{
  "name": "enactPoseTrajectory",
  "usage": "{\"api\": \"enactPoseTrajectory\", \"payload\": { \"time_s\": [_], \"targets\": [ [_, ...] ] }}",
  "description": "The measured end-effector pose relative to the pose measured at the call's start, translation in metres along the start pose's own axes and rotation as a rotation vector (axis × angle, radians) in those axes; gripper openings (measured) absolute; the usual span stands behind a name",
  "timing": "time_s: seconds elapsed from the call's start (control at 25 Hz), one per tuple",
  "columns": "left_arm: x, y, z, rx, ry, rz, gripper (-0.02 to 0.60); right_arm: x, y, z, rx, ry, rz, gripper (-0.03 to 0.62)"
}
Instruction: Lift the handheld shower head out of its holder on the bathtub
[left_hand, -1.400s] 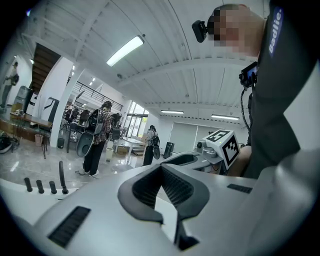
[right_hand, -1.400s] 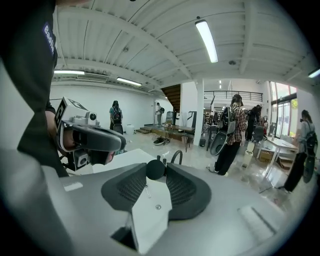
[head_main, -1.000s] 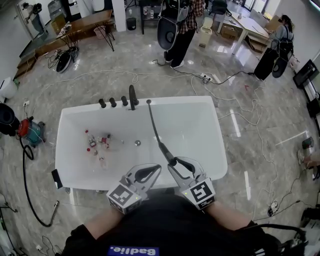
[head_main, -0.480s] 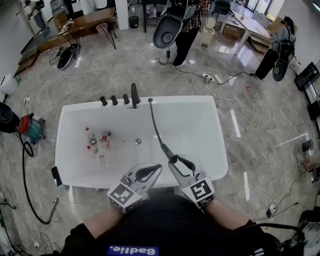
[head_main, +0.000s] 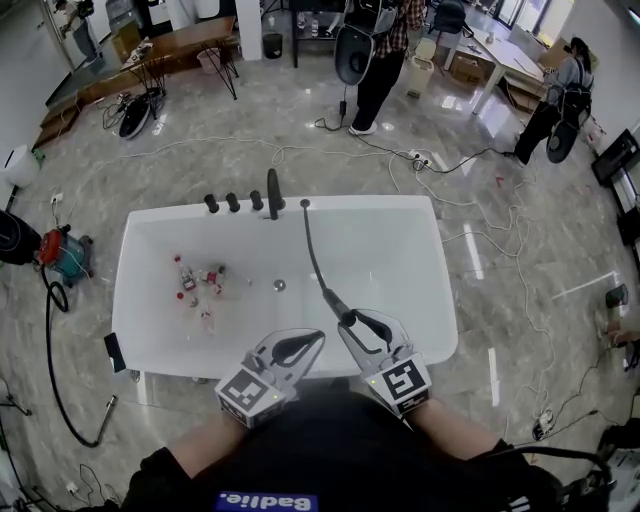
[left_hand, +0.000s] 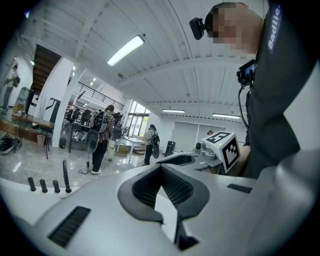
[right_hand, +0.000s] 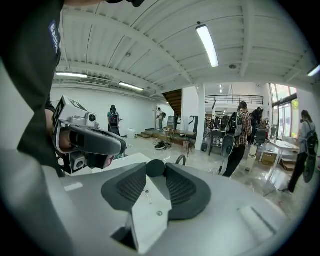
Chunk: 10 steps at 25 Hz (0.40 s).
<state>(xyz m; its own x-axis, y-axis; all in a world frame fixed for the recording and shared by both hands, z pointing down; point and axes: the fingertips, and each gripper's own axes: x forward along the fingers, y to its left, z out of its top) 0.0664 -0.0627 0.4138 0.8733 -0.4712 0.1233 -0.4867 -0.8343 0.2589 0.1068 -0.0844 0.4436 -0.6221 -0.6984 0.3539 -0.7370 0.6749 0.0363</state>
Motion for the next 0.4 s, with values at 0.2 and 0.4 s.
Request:
{"api": "enactPoseTrajectory", "payload": {
  "time_s": [0.2, 0.4],
  "targets": [
    [-0.0021, -0.0001, -0.0019, 0.003, 0.000, 0.002, 0.000, 0.0010, -0.0009, -0.0008, -0.011, -0.009, -0.005, 0.120],
    [-0.0065, 0.0056, -0.0002, 0.004, 0.011, -0.005, 0.000, 0.0077, 0.0008, -0.0013, -0.002, 0.003, -0.004, 0.121]
  ]
}}
